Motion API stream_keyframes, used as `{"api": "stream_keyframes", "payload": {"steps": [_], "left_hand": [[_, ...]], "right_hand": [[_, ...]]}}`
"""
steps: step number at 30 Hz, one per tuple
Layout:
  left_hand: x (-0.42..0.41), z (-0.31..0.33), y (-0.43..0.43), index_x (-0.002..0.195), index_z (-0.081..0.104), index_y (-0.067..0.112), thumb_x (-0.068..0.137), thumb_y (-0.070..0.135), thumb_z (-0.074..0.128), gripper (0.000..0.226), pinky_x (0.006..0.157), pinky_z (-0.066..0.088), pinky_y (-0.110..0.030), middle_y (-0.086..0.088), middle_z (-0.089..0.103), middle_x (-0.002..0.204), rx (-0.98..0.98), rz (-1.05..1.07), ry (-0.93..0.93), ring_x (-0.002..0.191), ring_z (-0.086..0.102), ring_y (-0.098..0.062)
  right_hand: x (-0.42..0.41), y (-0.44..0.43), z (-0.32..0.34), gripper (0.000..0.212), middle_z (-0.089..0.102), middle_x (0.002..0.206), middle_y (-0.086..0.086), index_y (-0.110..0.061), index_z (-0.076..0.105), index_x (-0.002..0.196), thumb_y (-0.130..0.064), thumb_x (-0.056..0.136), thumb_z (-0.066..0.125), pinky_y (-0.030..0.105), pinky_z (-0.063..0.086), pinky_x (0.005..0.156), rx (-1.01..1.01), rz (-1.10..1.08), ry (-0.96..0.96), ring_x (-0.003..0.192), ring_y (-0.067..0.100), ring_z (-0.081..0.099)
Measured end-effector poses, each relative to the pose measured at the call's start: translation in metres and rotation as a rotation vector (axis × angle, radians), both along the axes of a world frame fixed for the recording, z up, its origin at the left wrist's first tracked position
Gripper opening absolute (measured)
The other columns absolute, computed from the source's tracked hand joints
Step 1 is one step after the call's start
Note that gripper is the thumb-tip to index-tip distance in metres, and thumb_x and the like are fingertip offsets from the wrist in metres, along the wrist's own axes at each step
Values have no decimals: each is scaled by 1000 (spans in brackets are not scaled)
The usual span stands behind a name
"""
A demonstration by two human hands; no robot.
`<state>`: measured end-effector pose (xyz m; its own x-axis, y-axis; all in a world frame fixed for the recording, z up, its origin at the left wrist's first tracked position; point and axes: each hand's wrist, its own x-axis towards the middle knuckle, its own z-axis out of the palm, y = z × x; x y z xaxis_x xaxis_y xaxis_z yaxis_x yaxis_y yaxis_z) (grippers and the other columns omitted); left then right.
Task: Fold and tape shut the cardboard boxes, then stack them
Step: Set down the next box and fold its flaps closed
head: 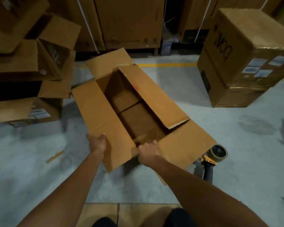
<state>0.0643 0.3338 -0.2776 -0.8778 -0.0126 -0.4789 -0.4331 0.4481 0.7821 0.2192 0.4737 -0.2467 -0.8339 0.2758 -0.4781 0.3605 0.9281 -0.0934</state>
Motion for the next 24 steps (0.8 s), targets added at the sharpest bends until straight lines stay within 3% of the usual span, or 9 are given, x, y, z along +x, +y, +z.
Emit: {"api": "stream_keyframes", "payload": {"steps": [2, 4, 7, 9, 11, 14, 16, 19, 24], "left_hand": [[7, -3, 4, 159, -3, 10, 102, 38, 52, 83, 111, 35, -53, -25, 26, 157, -197, -135, 26, 138, 35, -46], [16, -3, 9, 158, -8, 12, 103, 46, 43, 83, 116, 25, -55, -23, 1, 163, -367, -290, 23, 146, 15, -44], [37, 5, 18, 158, 4, 14, 104, 48, 37, 73, 117, 13, -61, -20, -13, 163, -601, -486, 149, 150, -8, -40], [50, 10, 24, 151, 26, 15, 103, 45, 41, 59, 116, 12, -62, -17, -5, 165, -695, -639, 366, 151, -10, -40], [59, 14, 31, 145, 39, 17, 103, 40, 41, 48, 119, 12, -57, -16, 8, 164, -648, -787, 457, 152, -4, -38], [83, 27, 45, 145, 46, 11, 105, 34, 41, 46, 121, 11, -40, -17, 38, 154, -544, -930, 465, 148, 22, -30], [104, 40, 51, 143, 49, 8, 106, 30, 42, 44, 116, 20, -32, -16, 48, 148, -506, -964, 441, 141, 35, -29], [132, 53, 53, 142, 49, 8, 105, 27, 45, 42, 107, 36, -34, -16, 52, 144, -460, -988, 403, 134, 44, -32], [159, 58, 54, 134, 58, 15, 94, 16, 57, 40, 97, 48, -36, -11, 64, 129, -445, -1030, 457, 117, 58, -27]], "right_hand": [[2, 0, -2, 4, 66, 97, 5, -21, 55, 91, -24, 94, 54, 47, 28, 106, -22, -10, 6, 100, 25, 61], [6, 7, -2, 11, 67, 100, 6, -20, 61, 95, -27, 93, 53, 45, 31, 106, -69, -29, 22, 101, 25, 60], [16, 15, 3, 26, 66, 109, 8, -17, 66, 106, -36, 93, 53, 41, 36, 101, -159, -61, 64, 113, 27, 52], [24, 19, 9, 29, 65, 111, 7, -19, 68, 106, -38, 94, 49, 41, 40, 99, -212, -113, 115, 116, 25, 49], [35, 20, 14, 31, 66, 108, 8, -19, 69, 103, -38, 95, 45, 39, 46, 92, -244, -163, 158, 112, 25, 52], [59, 22, 21, 36, 66, 114, 10, -17, 70, 106, -40, 97, 43, 38, 50, 86, -294, -197, 210, 111, 28, 57], [78, 24, 28, 32, 67, 119, 11, -16, 69, 115, -35, 96, 50, 37, 52, 84, -285, -211, 238, 110, 30, 60], [104, 31, 33, 37, 66, 127, 7, -18, 64, 128, -27, 93, 59, 37, 53, 89, -275, -244, 296, 115, 28, 61], [128, 46, 37, 38, 63, 133, 3, -21, 60, 133, -27, 96, 58, 33, 48, 92, -274, -302, 365, 120, 24, 58]]}}
